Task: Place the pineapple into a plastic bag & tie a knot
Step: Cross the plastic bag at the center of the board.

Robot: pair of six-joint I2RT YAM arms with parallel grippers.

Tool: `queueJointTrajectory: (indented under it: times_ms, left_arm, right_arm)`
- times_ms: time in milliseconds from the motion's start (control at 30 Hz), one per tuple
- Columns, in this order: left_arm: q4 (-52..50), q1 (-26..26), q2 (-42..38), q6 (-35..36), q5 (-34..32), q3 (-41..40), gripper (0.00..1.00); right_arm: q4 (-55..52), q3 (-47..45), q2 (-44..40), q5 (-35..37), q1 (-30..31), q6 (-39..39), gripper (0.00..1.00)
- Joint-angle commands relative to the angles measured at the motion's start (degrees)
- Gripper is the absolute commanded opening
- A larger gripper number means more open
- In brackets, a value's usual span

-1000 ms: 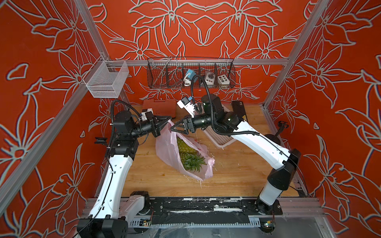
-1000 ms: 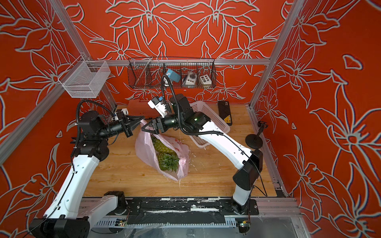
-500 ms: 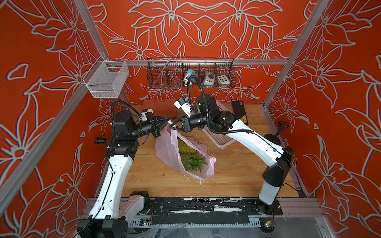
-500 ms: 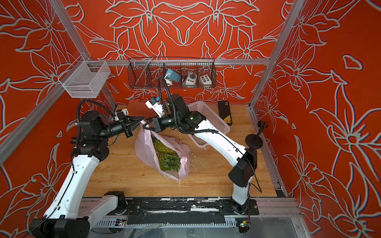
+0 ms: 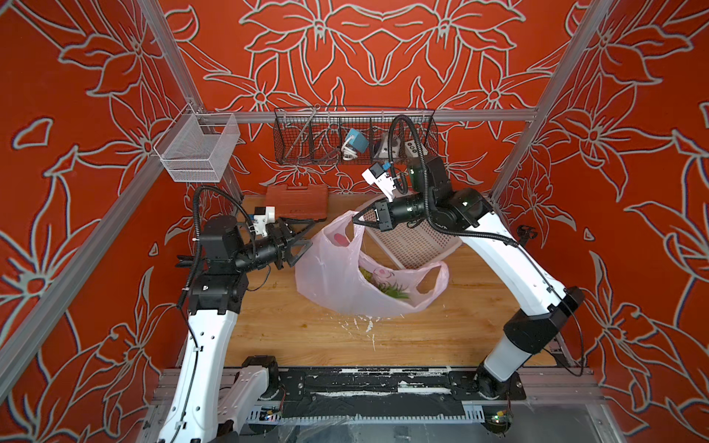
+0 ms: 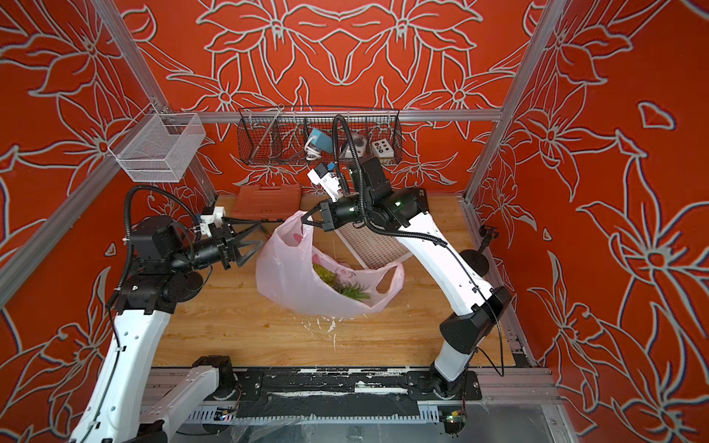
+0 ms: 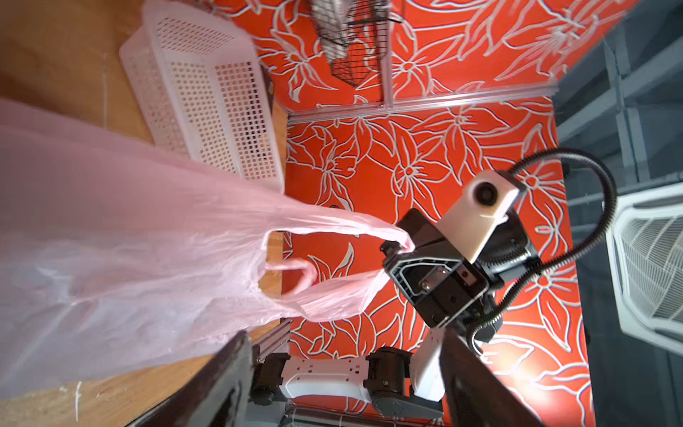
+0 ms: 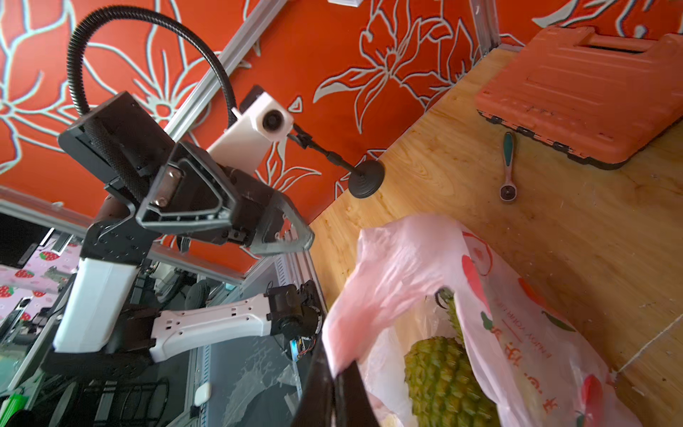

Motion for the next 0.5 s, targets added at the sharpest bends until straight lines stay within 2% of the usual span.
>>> queueJointTrajectory:
  times_ms: [0,100,233,400,467]
  left_arm:
    - [3.02,0.18,-1.7,11.96,-2.22,3.45,0.86]
    - [4.95,0.13,-2.05,19.05,-3.21,3.18,0.91]
    - [13.42,-1.44,-2.59,22.9,-2.49,-2.95,0.94]
    - [21.45,-7.3,-2.35,26.2,-4.19,-9.54,0.97]
    - [21.42,-10.43,-2.34,28.33,-5.15,-10.35,0.97]
  right_arm:
    - [-8.69,6.35,1.16,-4.6,0.58,-5.07,0.0]
    - [-11.16,9.69,2.62,-5.46,0.49,-5.7,0.0]
    - [-10.45,11.57,4.55,-9.26,0.4,-3.69,0.0]
    - [-9.47,14.45,7.4,-11.03,0.4,-1.1,0.0]
    - [-8.57,15.26,8.23,-11.27,0.39,0.09,0.0]
